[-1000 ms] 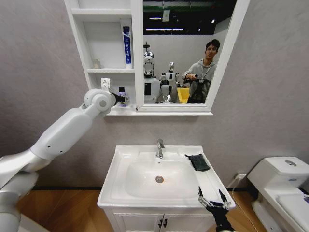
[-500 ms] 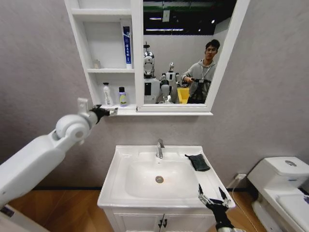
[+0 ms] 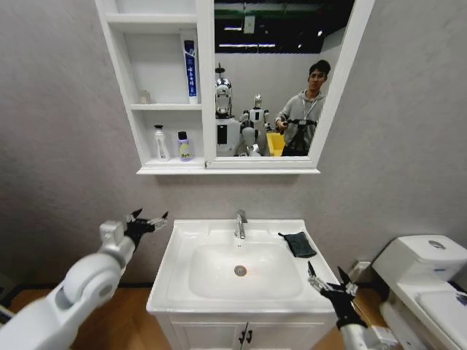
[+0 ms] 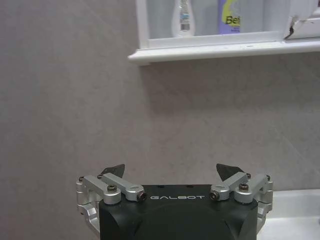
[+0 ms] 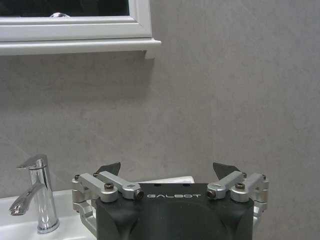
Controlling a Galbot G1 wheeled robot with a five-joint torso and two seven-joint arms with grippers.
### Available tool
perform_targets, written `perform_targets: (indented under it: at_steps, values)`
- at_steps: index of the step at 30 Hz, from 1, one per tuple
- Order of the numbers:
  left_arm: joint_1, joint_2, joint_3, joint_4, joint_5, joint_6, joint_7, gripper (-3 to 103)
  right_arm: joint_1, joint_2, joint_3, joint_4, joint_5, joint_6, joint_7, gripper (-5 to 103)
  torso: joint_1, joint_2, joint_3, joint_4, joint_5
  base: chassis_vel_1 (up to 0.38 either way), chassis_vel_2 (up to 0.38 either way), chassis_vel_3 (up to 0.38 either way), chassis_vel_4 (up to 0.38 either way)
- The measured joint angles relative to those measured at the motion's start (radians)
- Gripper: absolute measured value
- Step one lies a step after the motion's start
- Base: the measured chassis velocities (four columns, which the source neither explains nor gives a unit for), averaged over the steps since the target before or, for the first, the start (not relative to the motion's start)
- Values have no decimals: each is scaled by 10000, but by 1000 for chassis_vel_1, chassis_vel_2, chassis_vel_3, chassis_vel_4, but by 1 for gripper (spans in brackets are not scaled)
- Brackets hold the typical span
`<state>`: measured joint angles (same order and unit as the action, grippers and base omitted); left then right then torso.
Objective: Move facial cleanser and shampoo from washbasin to cabinet, then wipe washbasin with towel.
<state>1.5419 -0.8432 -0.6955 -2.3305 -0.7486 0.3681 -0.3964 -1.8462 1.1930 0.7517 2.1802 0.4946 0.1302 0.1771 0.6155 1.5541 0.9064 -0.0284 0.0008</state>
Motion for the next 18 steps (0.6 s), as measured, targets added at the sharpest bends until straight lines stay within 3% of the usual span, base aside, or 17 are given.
perform_targets:
  at_steps: [2,3,5,6,8,9,12,18]
  values:
    - [1022,-1092,-458,-383,945,-245,347,100,19,-323,48,-42,82,-67,-40,100,0,0,1,-2,-5,0,0,0,0]
    - [1022,-1092,-458,-383,945,-245,347,100,19,-323,48,-42,82,-67,-40,100,0,0,1,-2,-5,0,0,0,0]
    - [2067,-2260,-598,-845,1982,-544,732,100,103,-721,50,-40,218,-175,-152,100,-1,0,1,-5,-4,0,0,0,0]
    - [2067,-2260,-598,-845,1982,-544,732,100,103,-721,50,-40,218,-175,-152,100,-1,0,1,-5,-4,0,0,0,0]
    - [2811,-3231,-621,-1159,2765,-840,1183,100,250,-1115,70,22,386,-306,-232,100,0,0,0,-5,-4,0,0,0,0]
    - [2811,-3231,-621,-1159,2765,-840,1183,100,250,-1115,70,22,386,-306,-232,100,0,0,0,-5,-4,0,0,0,0]
    - [3181,-4269,-651,-1496,3342,-994,1500,100,358,-1540,114,102,569,-418,-314,100,0,0,1,-7,-6,0,0,0,0]
    - [3447,-4309,-893,-1749,3376,-955,1760,100,357,-1561,103,155,574,-416,-404,100,1,0,1,-7,-9,0,0,0,0]
